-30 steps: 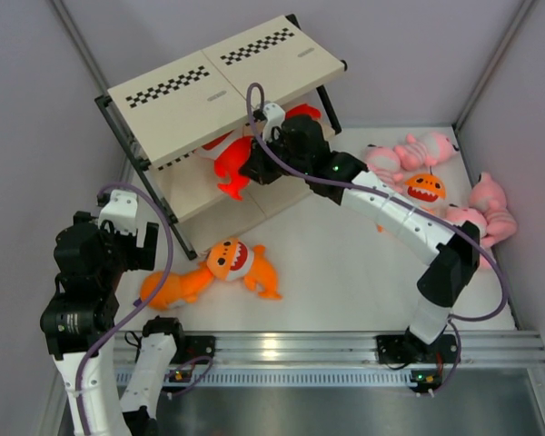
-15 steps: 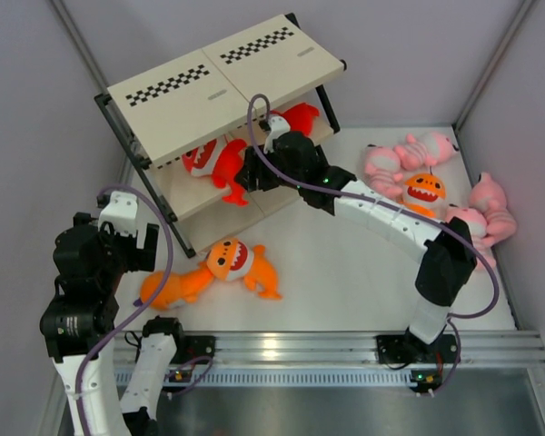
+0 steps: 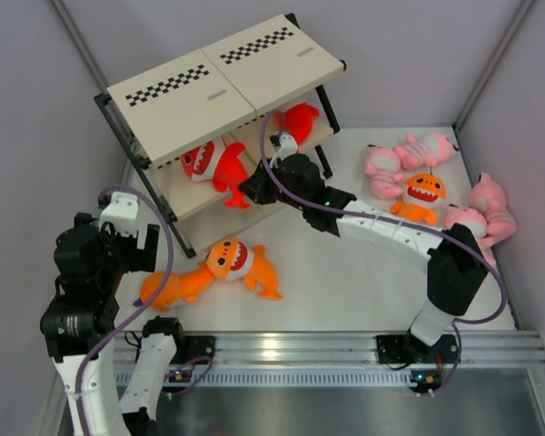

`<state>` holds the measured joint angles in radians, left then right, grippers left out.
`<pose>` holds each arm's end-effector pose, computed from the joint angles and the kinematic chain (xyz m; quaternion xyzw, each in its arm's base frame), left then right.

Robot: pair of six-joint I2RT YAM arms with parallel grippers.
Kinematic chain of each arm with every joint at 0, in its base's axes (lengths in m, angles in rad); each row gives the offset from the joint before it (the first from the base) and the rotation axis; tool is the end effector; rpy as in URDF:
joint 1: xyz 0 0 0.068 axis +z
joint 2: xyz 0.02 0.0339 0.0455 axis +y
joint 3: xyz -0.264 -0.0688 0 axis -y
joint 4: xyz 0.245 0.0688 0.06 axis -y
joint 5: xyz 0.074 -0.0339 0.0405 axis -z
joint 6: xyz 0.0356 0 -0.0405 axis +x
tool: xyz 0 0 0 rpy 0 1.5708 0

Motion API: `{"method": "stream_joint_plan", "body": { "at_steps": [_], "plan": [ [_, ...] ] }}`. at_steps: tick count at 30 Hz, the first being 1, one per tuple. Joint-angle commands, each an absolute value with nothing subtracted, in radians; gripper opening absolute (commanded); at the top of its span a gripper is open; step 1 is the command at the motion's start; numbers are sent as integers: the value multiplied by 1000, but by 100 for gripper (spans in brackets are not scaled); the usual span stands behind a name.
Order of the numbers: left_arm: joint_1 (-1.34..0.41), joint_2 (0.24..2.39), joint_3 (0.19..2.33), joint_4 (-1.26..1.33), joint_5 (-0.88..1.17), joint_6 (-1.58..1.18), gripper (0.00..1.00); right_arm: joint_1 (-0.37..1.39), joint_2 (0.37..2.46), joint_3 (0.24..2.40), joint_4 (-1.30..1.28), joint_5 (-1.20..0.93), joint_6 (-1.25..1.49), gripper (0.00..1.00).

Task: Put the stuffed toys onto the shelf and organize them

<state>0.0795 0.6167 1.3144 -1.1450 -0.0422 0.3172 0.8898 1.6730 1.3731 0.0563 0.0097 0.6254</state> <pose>0.0523 0.0057 0.4222 0.0892 0.8415 0.1224 0.5186 0.2553 0.3145 0.3346 -0.1009 0.7813 0.4205 0.4501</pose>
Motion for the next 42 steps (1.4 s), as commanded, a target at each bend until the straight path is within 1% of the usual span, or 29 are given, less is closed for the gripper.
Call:
{"method": "stream_joint_plan", "body": {
  "at_steps": [1, 10, 20, 22, 23, 24, 25, 28, 31, 33, 36, 37, 39, 40, 41, 42],
  "plan": [
    [75, 603, 1308, -1131, -38, 322, 99, 900, 1629, 1342, 253, 14, 750, 1],
    [71, 598, 1302, -1131, -40, 322, 99, 913, 1706, 1428, 351, 47, 856, 0],
    [64, 594, 1299, -1131, -43, 325, 99, 900, 1812, 1517, 319, 46, 865, 1],
    [64, 594, 1301, -1132, -43, 325, 99, 900, 1807, 1511, 316, 58, 865, 9],
    [63, 594, 1301, -1131, -44, 325, 99, 900, 1795, 1502, 314, 66, 870, 24],
    [64, 594, 1301, -1129, -43, 325, 99, 900, 1786, 1493, 314, 74, 870, 32],
    [63, 595, 1301, -1131, -43, 325, 99, 900, 1764, 1477, 314, 83, 864, 44],
    [64, 595, 1302, -1132, -46, 327, 99, 900, 1724, 1450, 290, 84, 830, 59],
    [63, 598, 1301, -1131, -41, 327, 99, 905, 1631, 1405, 279, 83, 795, 65],
    [64, 597, 1298, -1132, -41, 328, 99, 908, 1586, 1390, 253, 80, 746, 67],
    [63, 598, 1292, -1134, -49, 334, 99, 922, 1482, 1387, 120, 92, 632, 70],
    [63, 598, 1283, -1134, -55, 337, 99, 926, 1420, 1370, 76, 107, 602, 71],
    [64, 592, 1267, -1134, -81, 350, 99, 942, 1358, 1336, -49, 118, 514, 73],
    [66, 589, 1238, -1134, -93, 356, 99, 945, 1300, 1284, -86, 112, 491, 76],
    [67, 578, 1223, -1132, -107, 362, 99, 946, 1270, 1252, -153, 110, 459, 76],
    [69, 572, 1200, -1134, -138, 371, 99, 946, 1246, 1173, -176, 110, 448, 77]
  ]
}}
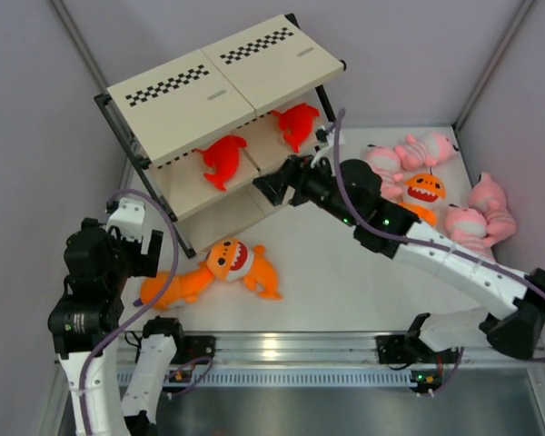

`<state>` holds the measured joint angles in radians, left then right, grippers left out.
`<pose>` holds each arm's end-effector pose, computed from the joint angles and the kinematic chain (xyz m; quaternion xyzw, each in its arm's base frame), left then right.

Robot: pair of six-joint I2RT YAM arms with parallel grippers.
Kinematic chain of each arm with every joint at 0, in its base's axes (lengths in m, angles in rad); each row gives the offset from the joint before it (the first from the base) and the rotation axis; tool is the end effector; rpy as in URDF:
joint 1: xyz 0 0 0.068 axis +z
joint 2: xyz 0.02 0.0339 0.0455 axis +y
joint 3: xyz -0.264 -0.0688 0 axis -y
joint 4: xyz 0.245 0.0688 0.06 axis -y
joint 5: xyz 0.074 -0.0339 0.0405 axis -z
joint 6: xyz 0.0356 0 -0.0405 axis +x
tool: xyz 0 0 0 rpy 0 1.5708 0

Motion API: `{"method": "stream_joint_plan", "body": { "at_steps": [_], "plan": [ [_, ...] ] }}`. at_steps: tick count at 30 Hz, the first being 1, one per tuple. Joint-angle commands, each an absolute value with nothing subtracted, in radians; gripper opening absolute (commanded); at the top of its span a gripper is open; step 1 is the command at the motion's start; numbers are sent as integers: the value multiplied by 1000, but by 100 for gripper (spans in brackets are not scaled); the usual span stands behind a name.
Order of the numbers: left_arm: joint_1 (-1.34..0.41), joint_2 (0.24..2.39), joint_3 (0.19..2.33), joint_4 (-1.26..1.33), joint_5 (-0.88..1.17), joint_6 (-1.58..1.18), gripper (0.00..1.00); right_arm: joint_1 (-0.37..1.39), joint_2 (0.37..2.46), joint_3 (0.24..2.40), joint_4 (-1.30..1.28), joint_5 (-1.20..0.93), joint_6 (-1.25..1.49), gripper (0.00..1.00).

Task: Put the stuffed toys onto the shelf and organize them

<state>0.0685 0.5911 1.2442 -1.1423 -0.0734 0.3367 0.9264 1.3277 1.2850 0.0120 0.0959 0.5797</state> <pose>0.0553 0.0064 0.4057 0.0958 0.8516 0.1343 0.4976 0.1909 0.2483 0.4159 -0.0908 0.7121 0.4504 0.5309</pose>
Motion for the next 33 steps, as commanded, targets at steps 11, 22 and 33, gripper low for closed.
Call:
{"method": "stream_joint_plan", "body": {
  "at_steps": [11, 22, 33],
  "plan": [
    [101, 451, 876, -1103, -328, 376, 99, 1015, 1210, 678, 73, 20, 472, 87],
    [163, 454, 822, -1098, -204, 331, 98, 1051, 1587, 597, 549, -129, 584, 81],
    [166, 453, 830, -1100, -193, 334, 99, 1051, 1628, 641, 499, -6, 626, 0]
  ]
}}
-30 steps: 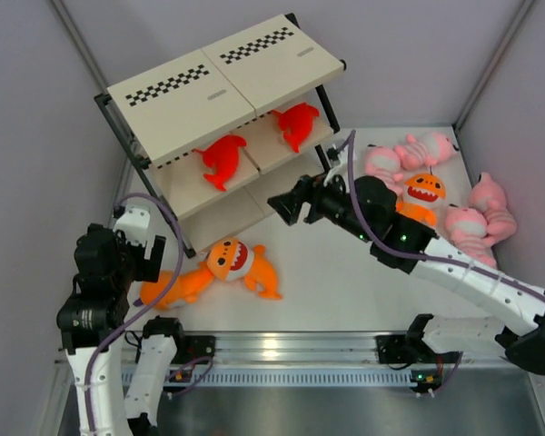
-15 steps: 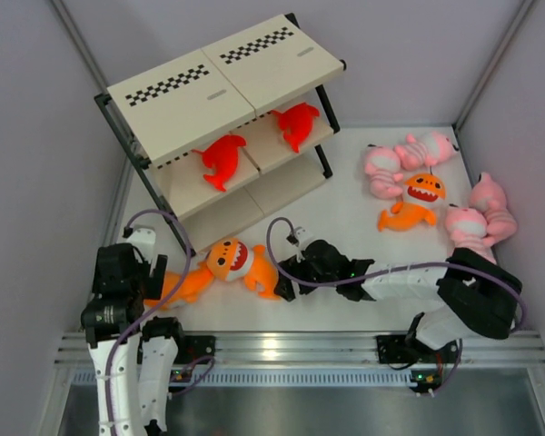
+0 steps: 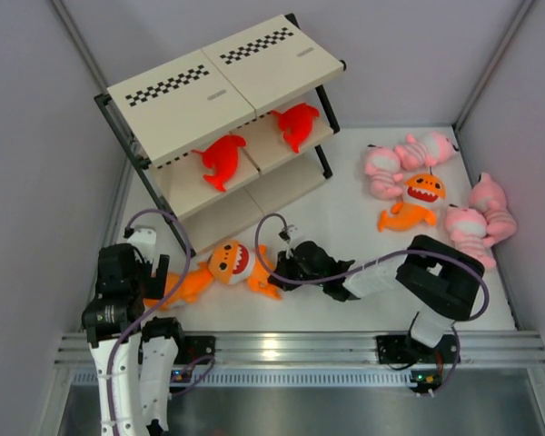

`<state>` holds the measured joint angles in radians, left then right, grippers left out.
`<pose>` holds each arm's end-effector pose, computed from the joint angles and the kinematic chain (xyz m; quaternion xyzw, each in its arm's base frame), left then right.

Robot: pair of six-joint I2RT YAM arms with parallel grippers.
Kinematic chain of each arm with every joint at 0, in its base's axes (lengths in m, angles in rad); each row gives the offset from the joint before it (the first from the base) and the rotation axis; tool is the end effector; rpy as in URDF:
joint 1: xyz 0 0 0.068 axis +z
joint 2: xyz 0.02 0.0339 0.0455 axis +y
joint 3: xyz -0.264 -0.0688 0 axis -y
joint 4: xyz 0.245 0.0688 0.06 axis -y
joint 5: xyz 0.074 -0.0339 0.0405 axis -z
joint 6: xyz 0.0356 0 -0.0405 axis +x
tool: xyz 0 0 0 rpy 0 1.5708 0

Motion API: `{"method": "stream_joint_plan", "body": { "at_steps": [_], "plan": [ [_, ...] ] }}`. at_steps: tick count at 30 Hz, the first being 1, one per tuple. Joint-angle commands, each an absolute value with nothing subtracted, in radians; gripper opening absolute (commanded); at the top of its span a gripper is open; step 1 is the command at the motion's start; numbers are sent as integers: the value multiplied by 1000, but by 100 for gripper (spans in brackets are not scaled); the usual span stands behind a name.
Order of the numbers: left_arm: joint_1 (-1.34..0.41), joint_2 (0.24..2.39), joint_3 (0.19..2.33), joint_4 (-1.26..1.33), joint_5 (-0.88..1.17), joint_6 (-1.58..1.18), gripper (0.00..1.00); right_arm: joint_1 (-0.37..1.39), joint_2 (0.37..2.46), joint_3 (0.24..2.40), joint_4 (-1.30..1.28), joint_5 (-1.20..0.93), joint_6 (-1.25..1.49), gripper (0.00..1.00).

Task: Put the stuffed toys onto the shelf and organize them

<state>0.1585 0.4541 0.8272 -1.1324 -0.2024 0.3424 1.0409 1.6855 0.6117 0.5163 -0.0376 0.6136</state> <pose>0.0660 0.0178 0.2995 0.0442 0.9139 0.1873 0.3574 0.1569 0.2705 0.1310 -0.1943 0.8524 0.3682 0.3163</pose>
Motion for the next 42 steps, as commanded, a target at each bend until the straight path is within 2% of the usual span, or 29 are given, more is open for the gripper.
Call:
{"method": "stream_joint_plan", "body": {
  "at_steps": [1, 6, 7, 10, 12, 16, 20, 24, 25, 28, 33, 37, 42],
  "plan": [
    [166, 449, 831, -1100, -195, 337, 99, 1052, 1591, 641, 450, 23, 618, 0],
    [166, 445, 841, -1083, -204, 348, 99, 1066, 1257, 734, 6, 66, 497, 0],
    [166, 440, 844, -1074, -203, 351, 99, 1069, 1212, 764, -173, 67, 489, 0],
    [163, 439, 850, -1065, -184, 360, 99, 1071, 1063, 956, -532, 130, 498, 0],
    [163, 436, 850, -1062, -181, 362, 99, 1069, 990, 1053, -659, 153, 491, 0],
    [156, 430, 850, -1054, -175, 373, 99, 1069, 994, 1421, -963, 182, 471, 0],
    [149, 426, 839, -1032, -183, 377, 99, 1069, 1148, 1766, -1153, 262, 401, 0],
    [144, 428, 847, -1026, -173, 374, 99, 1023, 1356, 2141, -1192, 264, 298, 0],
    [144, 429, 850, -1028, -172, 371, 99, 949, 1400, 2275, -1183, 227, 276, 0],
    [140, 428, 862, -1028, -176, 368, 99, 793, 1546, 2429, -1068, 134, 230, 0],
    [135, 428, 871, -1028, -172, 362, 99, 634, 1676, 2441, -797, 55, 291, 0],
    [130, 430, 862, -1028, -164, 360, 99, 612, 1768, 2470, -580, 69, 319, 0],
    [130, 425, 858, -1028, -152, 348, 99, 591, 1812, 2496, -453, 87, 386, 0]
  ]
}}
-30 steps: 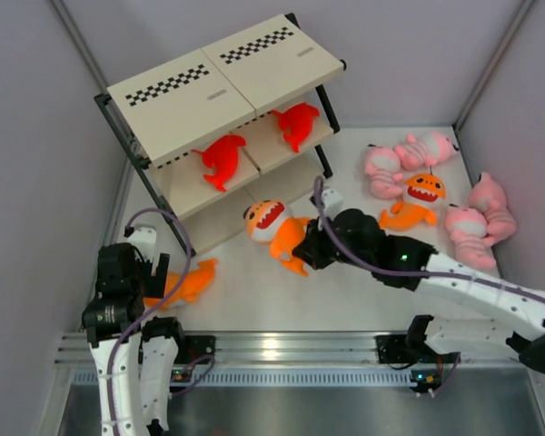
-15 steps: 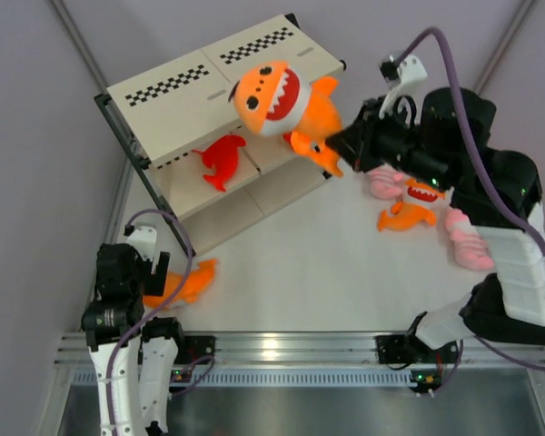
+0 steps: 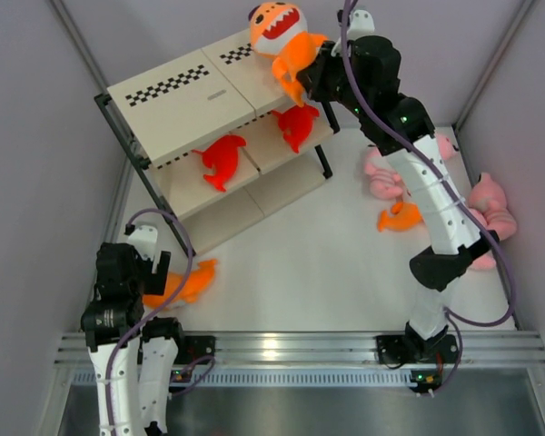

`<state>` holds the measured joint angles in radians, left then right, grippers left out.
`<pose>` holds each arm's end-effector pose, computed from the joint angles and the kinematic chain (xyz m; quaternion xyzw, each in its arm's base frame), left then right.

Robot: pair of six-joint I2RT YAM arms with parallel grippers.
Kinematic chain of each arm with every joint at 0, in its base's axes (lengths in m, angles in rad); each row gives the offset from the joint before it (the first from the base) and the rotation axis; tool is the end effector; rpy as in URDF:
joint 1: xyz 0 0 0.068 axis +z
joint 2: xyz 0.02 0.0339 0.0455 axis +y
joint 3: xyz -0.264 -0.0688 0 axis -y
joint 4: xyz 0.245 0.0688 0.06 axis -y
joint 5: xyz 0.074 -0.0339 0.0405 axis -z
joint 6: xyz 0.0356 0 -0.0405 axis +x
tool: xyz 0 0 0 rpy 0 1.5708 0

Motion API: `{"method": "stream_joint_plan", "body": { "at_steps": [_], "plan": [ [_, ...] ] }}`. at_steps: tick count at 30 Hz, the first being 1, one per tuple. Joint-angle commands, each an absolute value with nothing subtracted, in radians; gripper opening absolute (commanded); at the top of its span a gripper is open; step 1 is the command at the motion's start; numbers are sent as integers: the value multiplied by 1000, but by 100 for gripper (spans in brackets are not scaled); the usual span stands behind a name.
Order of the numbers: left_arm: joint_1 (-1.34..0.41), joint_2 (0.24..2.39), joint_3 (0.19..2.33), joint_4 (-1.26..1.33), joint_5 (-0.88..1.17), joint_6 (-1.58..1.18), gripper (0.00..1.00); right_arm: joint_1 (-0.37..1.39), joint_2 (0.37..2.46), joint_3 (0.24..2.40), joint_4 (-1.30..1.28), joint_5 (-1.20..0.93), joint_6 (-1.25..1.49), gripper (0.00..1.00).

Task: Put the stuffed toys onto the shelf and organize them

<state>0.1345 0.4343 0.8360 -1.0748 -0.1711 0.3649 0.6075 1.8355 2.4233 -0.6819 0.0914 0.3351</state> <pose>0.0664 0.0151 0.3076 0.0663 0.8960 0.1814 0.3999 0.3045 0.2078 0.5438 -0.0699 0.7361 0.2752 0.6144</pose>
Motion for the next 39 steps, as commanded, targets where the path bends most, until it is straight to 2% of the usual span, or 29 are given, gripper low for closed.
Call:
{"method": "stream_joint_plan", "body": {
  "at_steps": [1, 14, 19, 22, 25, 27, 31, 34, 39],
  "plan": [
    [130, 423, 856, -1028, -150, 348, 99, 592, 1818, 2497, -440, 80, 393, 0],
    [127, 417, 859, -1028, -152, 353, 99, 555, 1910, 2480, -462, 63, 440, 0],
    [129, 417, 865, -1029, -155, 354, 99, 543, 1905, 2457, -465, 55, 449, 4],
    [127, 417, 868, -1028, -153, 354, 99, 538, 1895, 2442, -466, 41, 454, 12],
    [129, 419, 874, -1028, -146, 350, 99, 538, 1875, 2419, -468, 48, 443, 27],
    [129, 419, 876, -1029, -134, 348, 99, 537, 1861, 2405, -469, 49, 439, 31],
    [129, 420, 882, -1029, -124, 339, 99, 528, 1807, 2373, -465, 54, 437, 55],
    [129, 422, 887, -1029, -115, 339, 99, 523, 1754, 2361, -466, 55, 433, 69],
    [130, 423, 894, -1029, -133, 345, 99, 523, 1581, 2361, -566, 207, 348, 86]
  ]
}}
